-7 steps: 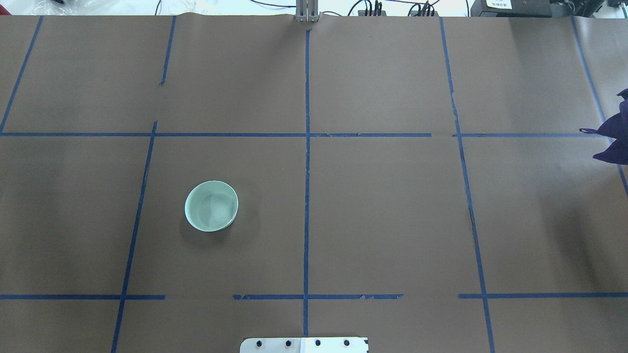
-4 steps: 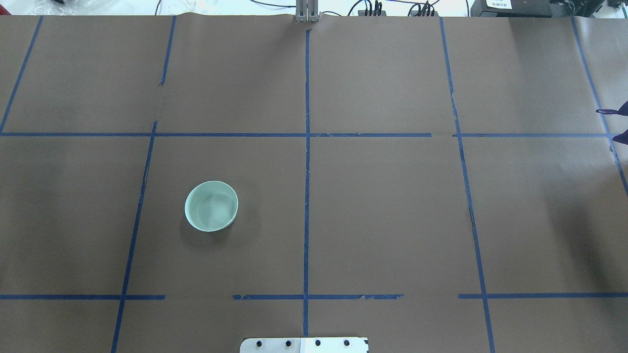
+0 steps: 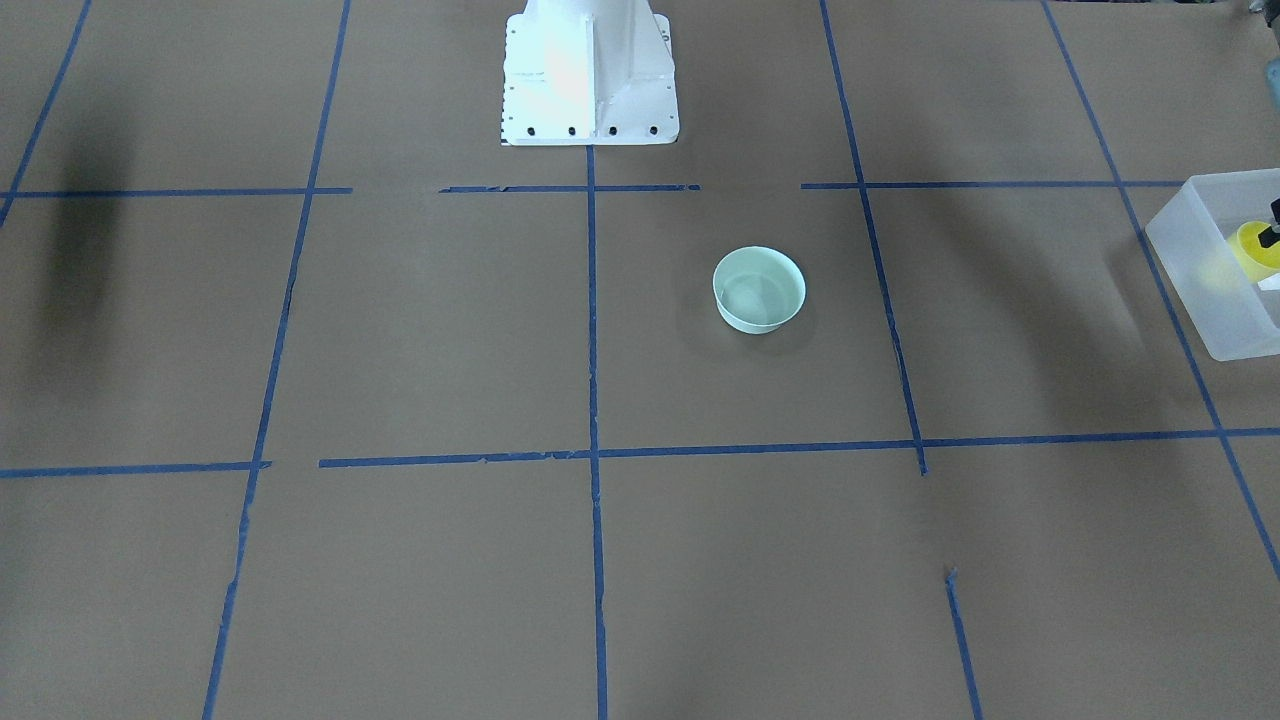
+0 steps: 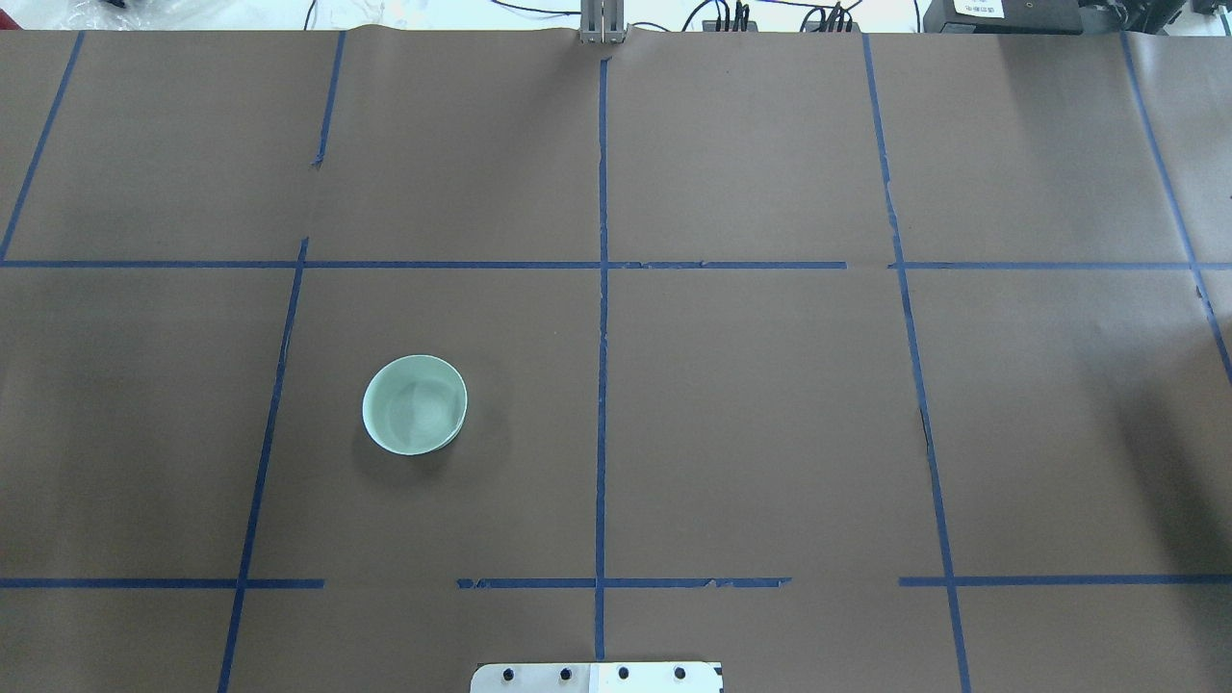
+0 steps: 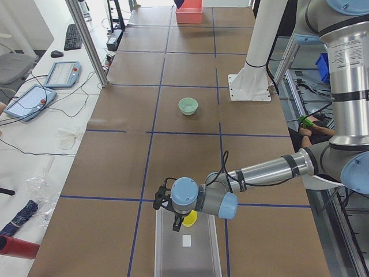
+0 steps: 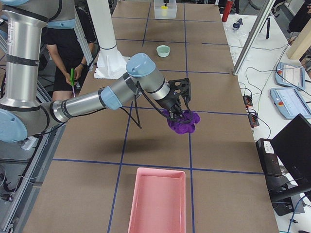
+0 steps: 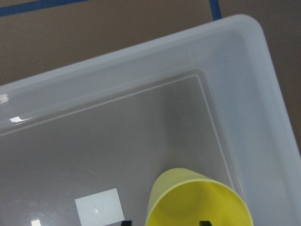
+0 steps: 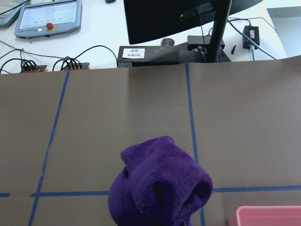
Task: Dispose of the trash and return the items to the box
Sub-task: 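Release the purple cloth into the pink bin with the right gripper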
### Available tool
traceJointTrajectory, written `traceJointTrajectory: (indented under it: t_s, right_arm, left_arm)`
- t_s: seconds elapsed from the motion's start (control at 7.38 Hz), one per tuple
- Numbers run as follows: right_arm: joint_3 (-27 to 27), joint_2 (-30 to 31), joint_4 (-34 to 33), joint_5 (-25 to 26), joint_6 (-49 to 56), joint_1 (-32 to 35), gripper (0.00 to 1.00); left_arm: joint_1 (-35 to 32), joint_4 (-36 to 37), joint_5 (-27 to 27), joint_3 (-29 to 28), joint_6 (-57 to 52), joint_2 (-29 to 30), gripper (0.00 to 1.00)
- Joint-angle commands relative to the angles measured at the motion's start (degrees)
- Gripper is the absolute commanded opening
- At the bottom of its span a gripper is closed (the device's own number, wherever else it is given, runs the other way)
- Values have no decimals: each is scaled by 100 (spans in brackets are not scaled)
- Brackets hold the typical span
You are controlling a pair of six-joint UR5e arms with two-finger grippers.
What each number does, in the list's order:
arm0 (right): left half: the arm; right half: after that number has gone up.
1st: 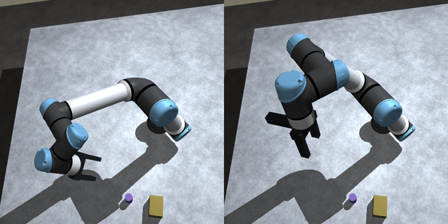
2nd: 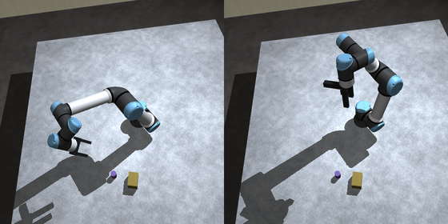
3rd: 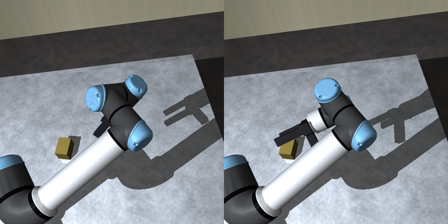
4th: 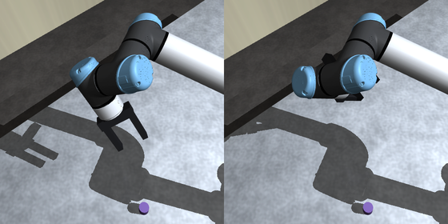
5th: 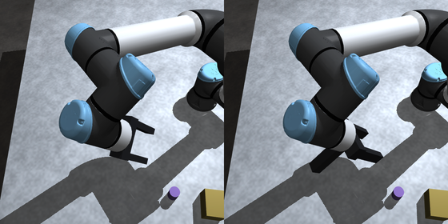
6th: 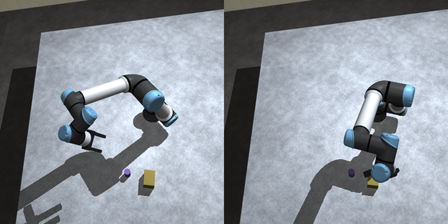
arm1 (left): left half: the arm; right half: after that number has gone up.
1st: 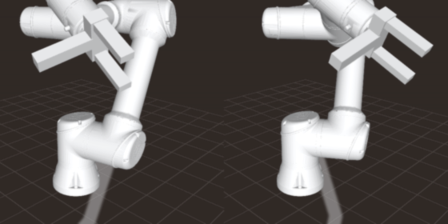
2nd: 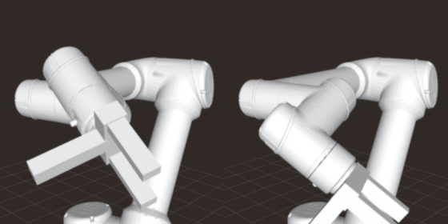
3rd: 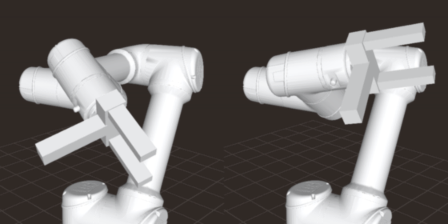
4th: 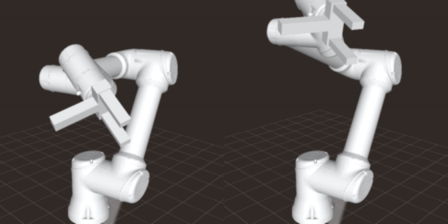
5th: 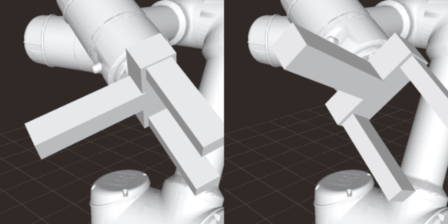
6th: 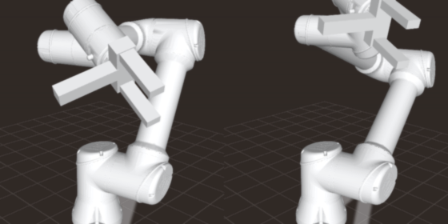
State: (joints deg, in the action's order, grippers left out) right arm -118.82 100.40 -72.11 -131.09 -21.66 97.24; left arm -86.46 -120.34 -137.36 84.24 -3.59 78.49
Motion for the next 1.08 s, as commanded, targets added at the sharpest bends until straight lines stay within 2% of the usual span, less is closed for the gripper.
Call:
traceJointTrajectory:
  t_s: [0.0,0.27,0.54,0.95]
  right_arm:
    - [140,-12,-406,503,1333,390,0]
    - [541,-21,-620,811,2608,637,0]
    - [1532,-29,-541,1094,3822,655,0]
    - [3157,-47,133,1279,4169,647,0]
  left_arm:
    - [-143,36,723,1027,442,-53,100]
    - [-126,45,912,1585,1488,17,100]
    - [23,45,878,1867,2377,122,100]
    - [566,19,772,2086,3247,351,100]
